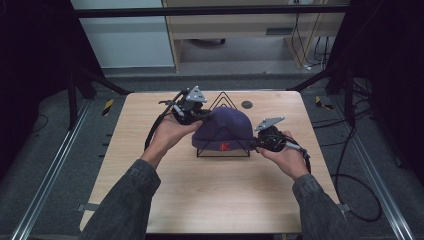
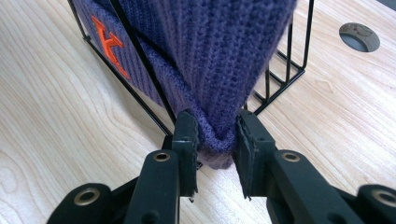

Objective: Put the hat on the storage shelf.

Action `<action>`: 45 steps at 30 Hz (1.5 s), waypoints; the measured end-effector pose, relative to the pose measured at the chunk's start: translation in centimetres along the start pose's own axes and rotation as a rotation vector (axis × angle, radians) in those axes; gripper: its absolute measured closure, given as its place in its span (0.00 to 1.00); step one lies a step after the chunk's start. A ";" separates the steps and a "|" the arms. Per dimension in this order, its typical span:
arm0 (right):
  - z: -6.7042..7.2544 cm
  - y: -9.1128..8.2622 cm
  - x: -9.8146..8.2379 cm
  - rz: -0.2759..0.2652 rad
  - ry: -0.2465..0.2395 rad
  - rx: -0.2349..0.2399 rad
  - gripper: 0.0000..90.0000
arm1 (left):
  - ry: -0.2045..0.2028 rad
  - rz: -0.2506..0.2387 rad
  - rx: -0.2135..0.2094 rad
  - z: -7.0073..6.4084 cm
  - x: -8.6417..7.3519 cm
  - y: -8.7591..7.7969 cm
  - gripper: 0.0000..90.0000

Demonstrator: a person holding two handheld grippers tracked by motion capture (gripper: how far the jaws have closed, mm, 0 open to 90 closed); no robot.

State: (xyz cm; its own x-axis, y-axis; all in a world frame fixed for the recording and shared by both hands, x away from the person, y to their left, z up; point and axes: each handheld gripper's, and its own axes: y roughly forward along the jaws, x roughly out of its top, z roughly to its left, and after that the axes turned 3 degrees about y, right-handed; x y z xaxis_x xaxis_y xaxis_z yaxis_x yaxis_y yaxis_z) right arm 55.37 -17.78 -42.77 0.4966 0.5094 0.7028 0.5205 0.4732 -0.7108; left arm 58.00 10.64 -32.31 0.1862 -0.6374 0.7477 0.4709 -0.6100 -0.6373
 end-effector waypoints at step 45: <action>0.2 1.8 -1.9 0.062 0.037 -0.011 0.64 | -0.011 0.033 -0.019 -1.0 -2.1 1.3 0.86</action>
State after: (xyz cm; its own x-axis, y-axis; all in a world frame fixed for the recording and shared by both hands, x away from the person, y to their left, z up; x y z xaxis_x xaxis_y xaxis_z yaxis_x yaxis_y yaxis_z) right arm 55.23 -17.74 -45.40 0.5531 0.5105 0.6584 0.4956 0.4337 -0.7526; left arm 57.36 10.76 -34.86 0.2110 -0.6525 0.7278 0.4481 -0.5972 -0.6653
